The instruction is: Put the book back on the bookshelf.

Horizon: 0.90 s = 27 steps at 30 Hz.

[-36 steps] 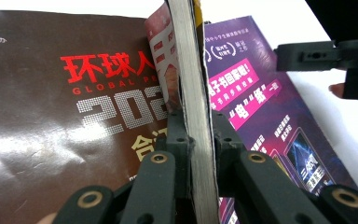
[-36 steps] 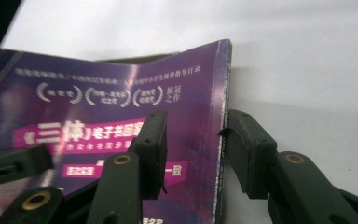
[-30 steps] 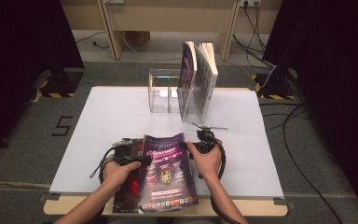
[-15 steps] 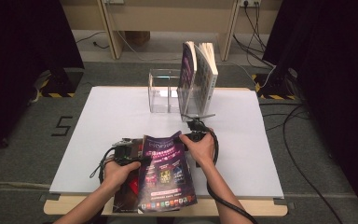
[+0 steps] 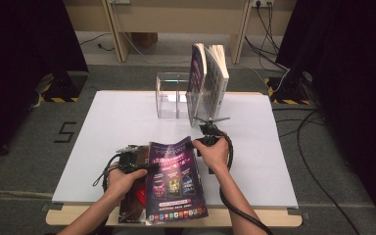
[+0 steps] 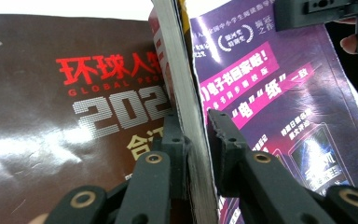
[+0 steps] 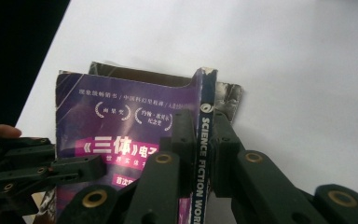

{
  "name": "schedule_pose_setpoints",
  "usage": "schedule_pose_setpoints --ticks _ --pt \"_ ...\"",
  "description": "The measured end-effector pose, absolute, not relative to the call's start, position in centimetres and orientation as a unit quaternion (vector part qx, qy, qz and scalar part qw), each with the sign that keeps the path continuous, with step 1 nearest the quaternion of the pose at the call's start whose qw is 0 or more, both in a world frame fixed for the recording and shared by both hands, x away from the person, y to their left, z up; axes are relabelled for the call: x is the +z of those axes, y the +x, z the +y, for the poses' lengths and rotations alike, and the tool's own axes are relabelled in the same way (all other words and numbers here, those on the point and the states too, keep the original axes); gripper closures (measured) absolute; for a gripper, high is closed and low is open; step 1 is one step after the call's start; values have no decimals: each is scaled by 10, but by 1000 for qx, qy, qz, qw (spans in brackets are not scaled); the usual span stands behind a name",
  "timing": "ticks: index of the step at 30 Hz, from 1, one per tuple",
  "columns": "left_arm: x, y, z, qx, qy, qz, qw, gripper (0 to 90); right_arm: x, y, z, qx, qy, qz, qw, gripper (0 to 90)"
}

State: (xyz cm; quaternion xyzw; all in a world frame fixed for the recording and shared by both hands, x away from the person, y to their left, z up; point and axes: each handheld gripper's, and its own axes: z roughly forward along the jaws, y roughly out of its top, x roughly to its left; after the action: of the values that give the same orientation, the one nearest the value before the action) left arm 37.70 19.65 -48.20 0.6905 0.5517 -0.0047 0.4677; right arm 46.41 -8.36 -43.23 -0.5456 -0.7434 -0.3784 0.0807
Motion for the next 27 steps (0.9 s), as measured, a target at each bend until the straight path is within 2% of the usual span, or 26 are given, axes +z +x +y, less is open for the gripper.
schedule_pose_setpoints --ticks 5,7,12,14,18,27 --pt "-476 374 198 -3 682 548 484 693 -414 455 -96 -412 -540 -731 69 843" --pt "-474 372 200 14 686 543 484 666 -406 451 -101 -421 -539 -727 56 843" --pt "-473 367 207 30 684 543 485 660 -391 444 -115 -434 -544 -718 27 844" --pt "-474 365 209 30 681 545 488 655 -387 442 -119 -433 -549 -715 3 843" --pt "-478 361 213 32 677 551 488 645 -379 440 -129 -447 -551 -704 -9 843" --pt "-476 357 217 51 681 547 484 608 -351 430 -123 -459 -538 -703 -74 844"
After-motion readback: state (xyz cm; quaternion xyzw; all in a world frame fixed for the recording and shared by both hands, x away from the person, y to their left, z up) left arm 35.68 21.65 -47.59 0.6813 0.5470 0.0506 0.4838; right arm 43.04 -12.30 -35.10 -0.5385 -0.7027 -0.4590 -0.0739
